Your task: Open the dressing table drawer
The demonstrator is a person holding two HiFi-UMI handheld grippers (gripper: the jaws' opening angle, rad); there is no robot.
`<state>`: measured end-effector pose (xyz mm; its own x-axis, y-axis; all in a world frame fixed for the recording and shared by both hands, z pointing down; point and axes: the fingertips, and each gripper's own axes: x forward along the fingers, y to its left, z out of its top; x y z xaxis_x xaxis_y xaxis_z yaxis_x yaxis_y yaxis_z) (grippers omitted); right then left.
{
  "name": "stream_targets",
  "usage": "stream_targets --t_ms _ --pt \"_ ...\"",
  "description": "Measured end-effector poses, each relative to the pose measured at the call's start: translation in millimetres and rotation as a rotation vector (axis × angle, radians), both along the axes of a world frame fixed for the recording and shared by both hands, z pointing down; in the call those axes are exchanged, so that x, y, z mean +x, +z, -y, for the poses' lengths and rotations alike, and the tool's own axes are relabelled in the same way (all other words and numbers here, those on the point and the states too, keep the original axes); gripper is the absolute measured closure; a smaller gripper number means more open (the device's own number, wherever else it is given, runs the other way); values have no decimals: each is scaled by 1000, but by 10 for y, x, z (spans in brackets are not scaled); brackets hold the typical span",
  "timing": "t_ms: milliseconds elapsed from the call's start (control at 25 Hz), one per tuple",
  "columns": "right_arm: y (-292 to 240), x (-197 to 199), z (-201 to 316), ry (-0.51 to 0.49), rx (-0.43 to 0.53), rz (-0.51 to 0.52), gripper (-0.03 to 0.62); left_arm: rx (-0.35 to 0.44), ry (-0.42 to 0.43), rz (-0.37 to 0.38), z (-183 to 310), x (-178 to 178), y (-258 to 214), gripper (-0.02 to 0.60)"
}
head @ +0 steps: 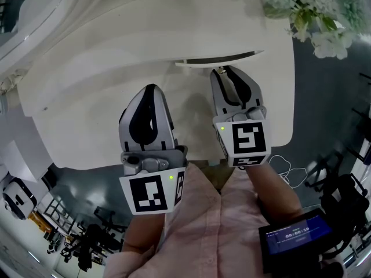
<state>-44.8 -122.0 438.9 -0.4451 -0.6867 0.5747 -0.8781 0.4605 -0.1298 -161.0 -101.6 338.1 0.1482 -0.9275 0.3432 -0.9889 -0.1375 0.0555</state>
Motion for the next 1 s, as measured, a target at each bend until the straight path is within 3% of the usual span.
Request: stream_targets --t_ms 1000 --pt "22 33 -100 -1 -6 -2 488 8 8 0 -71 57 -18 560"
